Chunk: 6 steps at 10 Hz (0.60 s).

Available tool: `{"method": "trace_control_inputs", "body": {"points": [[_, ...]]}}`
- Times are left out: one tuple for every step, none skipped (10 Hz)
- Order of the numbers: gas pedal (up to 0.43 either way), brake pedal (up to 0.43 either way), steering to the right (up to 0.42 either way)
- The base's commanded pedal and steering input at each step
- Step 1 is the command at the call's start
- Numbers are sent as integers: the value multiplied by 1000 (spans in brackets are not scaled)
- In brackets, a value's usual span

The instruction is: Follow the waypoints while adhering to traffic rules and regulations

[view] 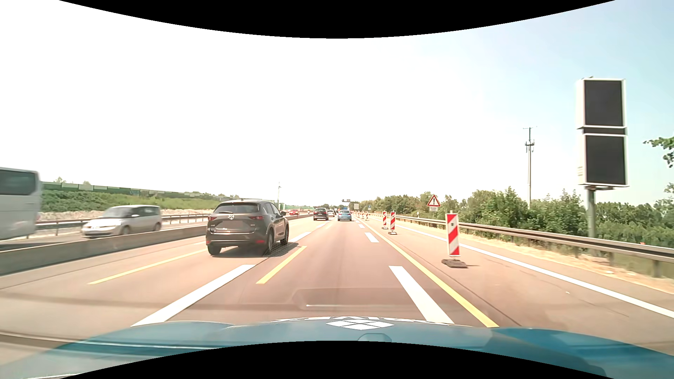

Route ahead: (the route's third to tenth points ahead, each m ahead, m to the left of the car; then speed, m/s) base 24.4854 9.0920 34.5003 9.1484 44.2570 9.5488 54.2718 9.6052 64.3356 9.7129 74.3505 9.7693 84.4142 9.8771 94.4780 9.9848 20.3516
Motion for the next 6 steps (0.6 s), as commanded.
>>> {"method": "trace_control_inputs", "body": {"points": [[157, 0, 1], [157, 0, 1], [157, 0, 1], [157, 0, 1], [157, 0, 0], [157, 0, 0]]}}
